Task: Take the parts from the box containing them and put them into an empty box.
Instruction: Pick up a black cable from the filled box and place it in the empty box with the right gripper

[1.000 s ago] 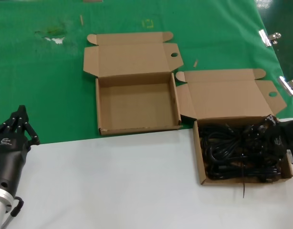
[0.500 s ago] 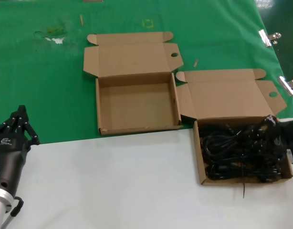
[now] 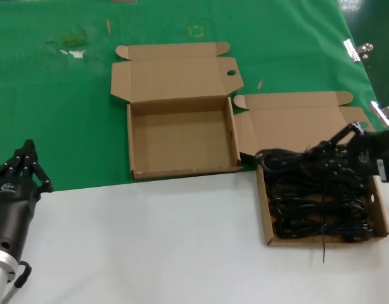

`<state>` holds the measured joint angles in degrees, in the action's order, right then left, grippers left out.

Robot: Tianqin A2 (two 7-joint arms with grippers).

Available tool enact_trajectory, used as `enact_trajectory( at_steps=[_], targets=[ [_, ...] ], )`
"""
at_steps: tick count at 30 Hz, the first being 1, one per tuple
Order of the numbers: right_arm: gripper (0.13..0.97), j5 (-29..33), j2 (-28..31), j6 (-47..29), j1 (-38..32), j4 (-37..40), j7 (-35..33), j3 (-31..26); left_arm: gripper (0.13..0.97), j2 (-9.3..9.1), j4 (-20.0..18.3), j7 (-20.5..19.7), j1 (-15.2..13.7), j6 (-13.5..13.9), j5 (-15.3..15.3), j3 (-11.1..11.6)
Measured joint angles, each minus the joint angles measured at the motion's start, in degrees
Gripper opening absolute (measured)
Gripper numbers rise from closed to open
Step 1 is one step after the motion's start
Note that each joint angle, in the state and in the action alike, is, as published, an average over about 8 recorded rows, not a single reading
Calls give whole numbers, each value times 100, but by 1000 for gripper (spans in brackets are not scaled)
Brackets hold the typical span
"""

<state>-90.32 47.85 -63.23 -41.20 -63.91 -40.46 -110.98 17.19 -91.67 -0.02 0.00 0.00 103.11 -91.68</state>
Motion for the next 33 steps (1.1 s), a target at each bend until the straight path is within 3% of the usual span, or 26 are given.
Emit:
enact_trajectory(
  at_steps=[6,17,33],
  targets=[
    [168,103,-173,108,-173,-263,306,-75,140,0,0,0,0,0,0,0],
    [168,386,-963,491,-635,-72,102,-389,140,0,0,0,0,0,0,0],
    [168,490,-2483,1018,-1336,1372,-1039,-763,140,0,0,0,0,0,0,0]
  ],
)
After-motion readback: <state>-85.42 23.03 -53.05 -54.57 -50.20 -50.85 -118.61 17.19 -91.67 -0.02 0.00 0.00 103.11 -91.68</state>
